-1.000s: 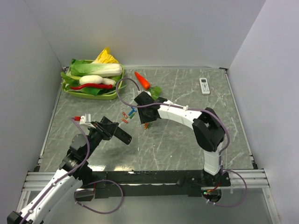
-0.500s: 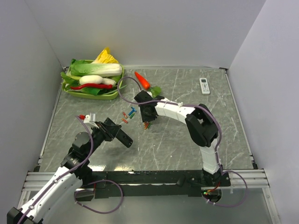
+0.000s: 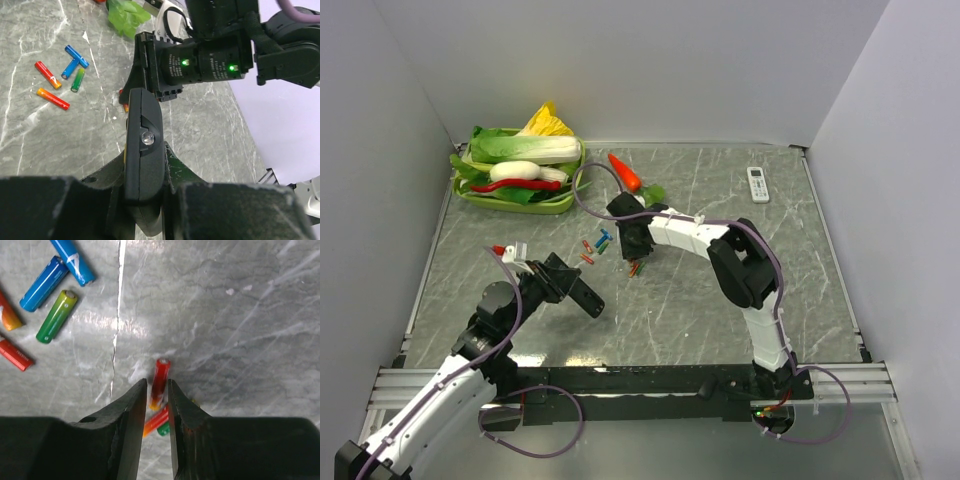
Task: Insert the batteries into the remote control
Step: Pick up the battery from the center of the board.
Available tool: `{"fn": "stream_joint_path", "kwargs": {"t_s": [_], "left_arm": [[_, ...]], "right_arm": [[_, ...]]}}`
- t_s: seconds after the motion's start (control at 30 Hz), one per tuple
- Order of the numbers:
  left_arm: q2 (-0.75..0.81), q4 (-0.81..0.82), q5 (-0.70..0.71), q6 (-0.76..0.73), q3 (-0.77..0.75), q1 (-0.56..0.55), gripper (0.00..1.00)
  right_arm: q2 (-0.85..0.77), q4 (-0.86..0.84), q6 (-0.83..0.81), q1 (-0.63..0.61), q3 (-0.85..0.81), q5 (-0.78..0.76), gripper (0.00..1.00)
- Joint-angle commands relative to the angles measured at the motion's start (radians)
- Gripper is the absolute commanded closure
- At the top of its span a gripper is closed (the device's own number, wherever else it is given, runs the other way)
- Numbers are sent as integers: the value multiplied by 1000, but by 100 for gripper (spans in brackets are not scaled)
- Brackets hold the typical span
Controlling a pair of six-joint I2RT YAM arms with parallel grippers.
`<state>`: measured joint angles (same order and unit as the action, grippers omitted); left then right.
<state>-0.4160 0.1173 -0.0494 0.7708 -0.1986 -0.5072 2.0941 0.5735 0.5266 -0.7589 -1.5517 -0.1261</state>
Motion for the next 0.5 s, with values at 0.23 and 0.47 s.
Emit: {"fn": "stream_joint_path", "kwargs": {"t_s": [0.23, 0.47], "left_arm": [[-30, 90, -32, -16, -42, 2, 98], [-64, 137, -59, -7, -41, 2, 98]], "right_arm": [[57, -23, -13, 16, -48, -10, 69], [49, -40, -42, 20, -42, -15, 87]]}}
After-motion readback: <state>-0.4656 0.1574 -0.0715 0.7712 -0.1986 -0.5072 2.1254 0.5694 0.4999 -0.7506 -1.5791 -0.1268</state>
